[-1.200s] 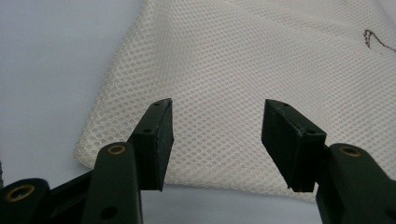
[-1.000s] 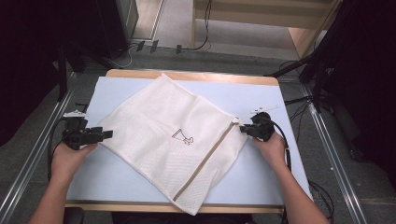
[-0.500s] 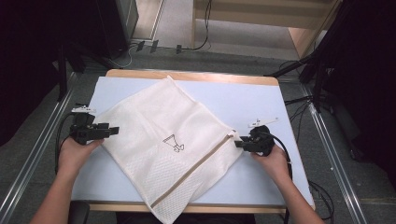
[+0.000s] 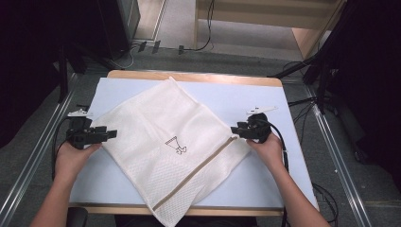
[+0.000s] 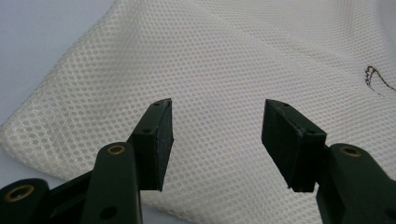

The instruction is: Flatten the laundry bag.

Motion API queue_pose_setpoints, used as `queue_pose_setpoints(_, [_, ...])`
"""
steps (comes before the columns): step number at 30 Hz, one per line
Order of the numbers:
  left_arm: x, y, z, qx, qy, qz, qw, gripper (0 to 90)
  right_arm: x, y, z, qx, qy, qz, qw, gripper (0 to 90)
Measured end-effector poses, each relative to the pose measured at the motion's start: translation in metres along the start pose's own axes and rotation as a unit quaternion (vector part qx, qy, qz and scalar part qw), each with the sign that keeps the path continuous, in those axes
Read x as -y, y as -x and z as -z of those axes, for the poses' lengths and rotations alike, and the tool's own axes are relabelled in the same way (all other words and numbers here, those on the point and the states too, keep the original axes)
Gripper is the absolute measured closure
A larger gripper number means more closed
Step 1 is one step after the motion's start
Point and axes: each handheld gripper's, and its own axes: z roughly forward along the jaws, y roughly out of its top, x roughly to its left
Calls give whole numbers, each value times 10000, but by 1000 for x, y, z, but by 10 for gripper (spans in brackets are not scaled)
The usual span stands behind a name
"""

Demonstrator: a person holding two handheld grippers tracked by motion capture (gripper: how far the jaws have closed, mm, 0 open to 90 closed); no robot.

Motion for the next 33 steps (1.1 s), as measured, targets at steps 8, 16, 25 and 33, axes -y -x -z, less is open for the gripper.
queue_pose_setpoints(8, [9,-3,8,-46,3,37,10000,442,-21,0,-29,28,-96,109,9999,590])
queue_pose_setpoints(16, [18,-5,16,-101,-17,88,9999,442,-40,-6,-63,-84,-100,226,9997,528])
queue_pose_setpoints(25, [22,-8,20,-116,-4,160,9998,442,-48,-17,-88,-9,-320,365,9988,731])
queue_pose_setpoints(33, [19,-5,17,-63,-10,112,9999,439,-48,-13,-83,-70,-438,193,9988,841])
